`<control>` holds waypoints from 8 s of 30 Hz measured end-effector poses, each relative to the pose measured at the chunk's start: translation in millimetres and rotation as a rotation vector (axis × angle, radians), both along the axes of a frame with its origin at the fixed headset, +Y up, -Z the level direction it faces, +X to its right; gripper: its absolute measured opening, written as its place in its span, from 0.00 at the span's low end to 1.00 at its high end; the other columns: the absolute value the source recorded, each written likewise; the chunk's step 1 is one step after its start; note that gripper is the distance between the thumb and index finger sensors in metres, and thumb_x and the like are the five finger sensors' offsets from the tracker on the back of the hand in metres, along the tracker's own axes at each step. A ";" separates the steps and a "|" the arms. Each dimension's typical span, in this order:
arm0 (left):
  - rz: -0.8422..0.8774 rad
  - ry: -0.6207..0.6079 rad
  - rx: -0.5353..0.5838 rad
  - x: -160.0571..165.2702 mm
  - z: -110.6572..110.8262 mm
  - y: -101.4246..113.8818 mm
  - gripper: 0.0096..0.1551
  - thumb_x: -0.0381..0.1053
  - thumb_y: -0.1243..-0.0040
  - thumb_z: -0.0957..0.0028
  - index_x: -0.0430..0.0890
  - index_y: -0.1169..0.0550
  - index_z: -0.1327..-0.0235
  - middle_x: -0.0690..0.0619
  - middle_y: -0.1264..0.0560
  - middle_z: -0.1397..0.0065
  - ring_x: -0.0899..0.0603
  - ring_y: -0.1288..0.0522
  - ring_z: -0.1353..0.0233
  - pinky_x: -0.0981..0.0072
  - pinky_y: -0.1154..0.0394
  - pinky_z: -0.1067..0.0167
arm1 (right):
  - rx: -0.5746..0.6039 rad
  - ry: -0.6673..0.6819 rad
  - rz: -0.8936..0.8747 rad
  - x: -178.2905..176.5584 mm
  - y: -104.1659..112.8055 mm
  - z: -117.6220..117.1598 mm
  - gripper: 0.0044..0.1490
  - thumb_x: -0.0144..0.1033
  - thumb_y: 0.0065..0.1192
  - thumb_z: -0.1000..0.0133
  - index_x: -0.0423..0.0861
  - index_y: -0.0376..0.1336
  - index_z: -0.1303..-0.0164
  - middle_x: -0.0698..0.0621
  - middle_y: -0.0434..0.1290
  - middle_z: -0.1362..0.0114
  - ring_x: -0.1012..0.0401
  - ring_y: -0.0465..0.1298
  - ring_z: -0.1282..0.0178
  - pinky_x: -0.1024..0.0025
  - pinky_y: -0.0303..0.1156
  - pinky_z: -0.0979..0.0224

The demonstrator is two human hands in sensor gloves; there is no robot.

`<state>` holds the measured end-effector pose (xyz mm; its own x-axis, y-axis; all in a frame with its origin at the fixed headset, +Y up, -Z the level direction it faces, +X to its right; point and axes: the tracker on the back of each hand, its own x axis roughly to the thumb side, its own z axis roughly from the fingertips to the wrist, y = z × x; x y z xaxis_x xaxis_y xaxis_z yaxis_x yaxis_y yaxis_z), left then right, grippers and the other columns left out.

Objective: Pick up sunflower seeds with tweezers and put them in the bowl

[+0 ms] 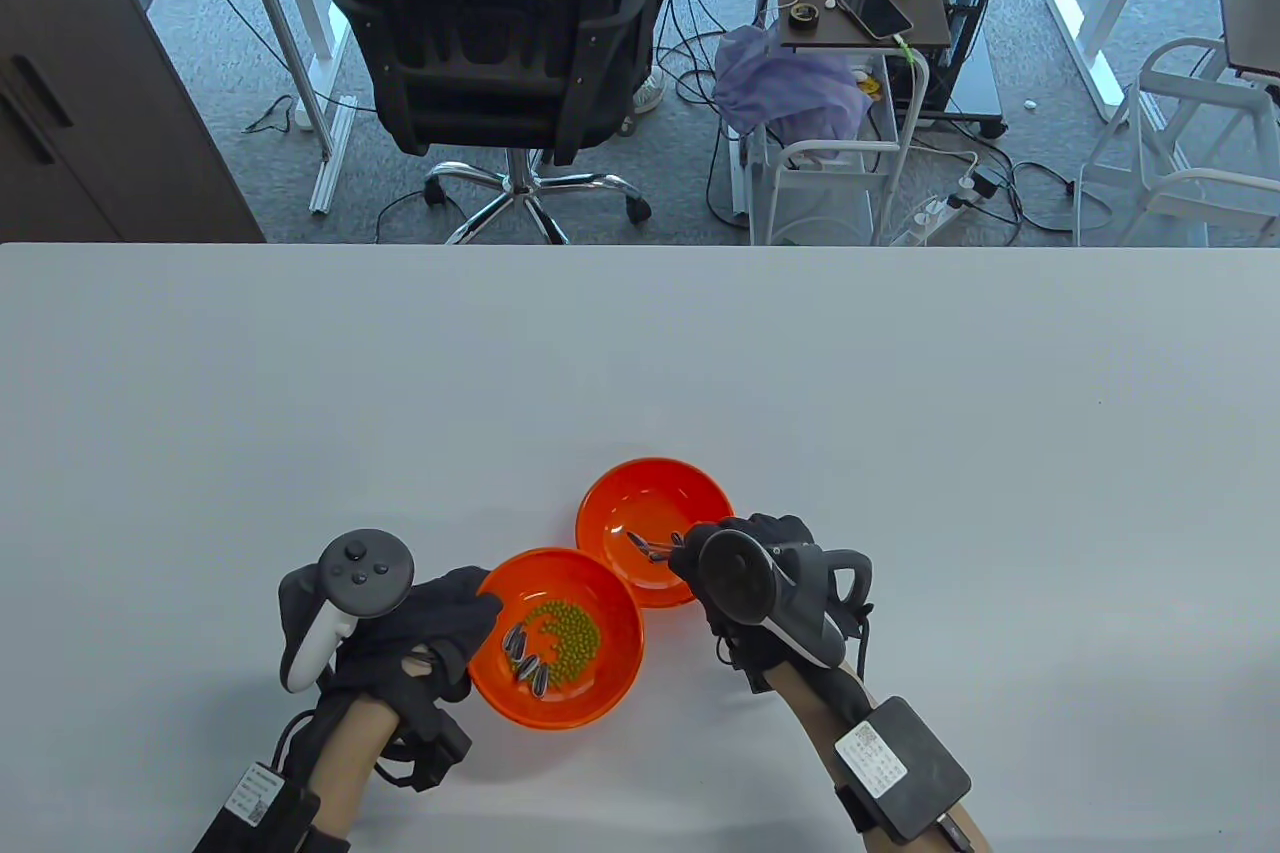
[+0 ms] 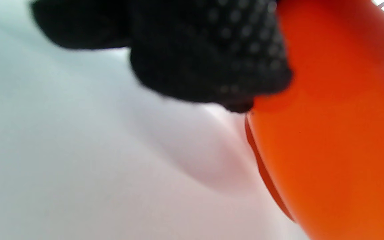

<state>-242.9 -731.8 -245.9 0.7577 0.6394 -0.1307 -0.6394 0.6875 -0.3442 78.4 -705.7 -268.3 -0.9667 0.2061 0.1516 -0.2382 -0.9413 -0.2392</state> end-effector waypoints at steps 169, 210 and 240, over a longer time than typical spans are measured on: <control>0.007 0.017 0.002 5.3 1.6 -2.4 0.27 0.56 0.40 0.49 0.45 0.19 0.41 0.49 0.11 0.68 0.52 0.14 0.80 0.60 0.14 0.72 | -0.079 0.200 -0.083 -76.4 8.6 48.3 0.21 0.55 0.77 0.65 0.52 0.86 0.78 0.65 0.80 0.79 0.64 0.80 0.82 0.64 0.83 0.56; 0.005 0.032 0.000 -0.1 0.5 -0.2 0.27 0.56 0.40 0.49 0.45 0.19 0.41 0.49 0.11 0.68 0.52 0.14 0.80 0.60 0.14 0.72 | -0.124 -0.221 -0.058 19.3 -11.6 -11.2 0.23 0.59 0.75 0.64 0.54 0.86 0.75 0.67 0.80 0.78 0.65 0.80 0.81 0.65 0.83 0.55; 0.004 0.036 0.009 -0.5 0.4 -1.1 0.27 0.56 0.40 0.49 0.45 0.19 0.41 0.49 0.11 0.68 0.52 0.14 0.80 0.60 0.14 0.72 | -0.434 0.207 -0.221 -39.5 15.2 23.7 0.23 0.59 0.73 0.62 0.54 0.86 0.73 0.66 0.80 0.77 0.64 0.80 0.80 0.64 0.82 0.54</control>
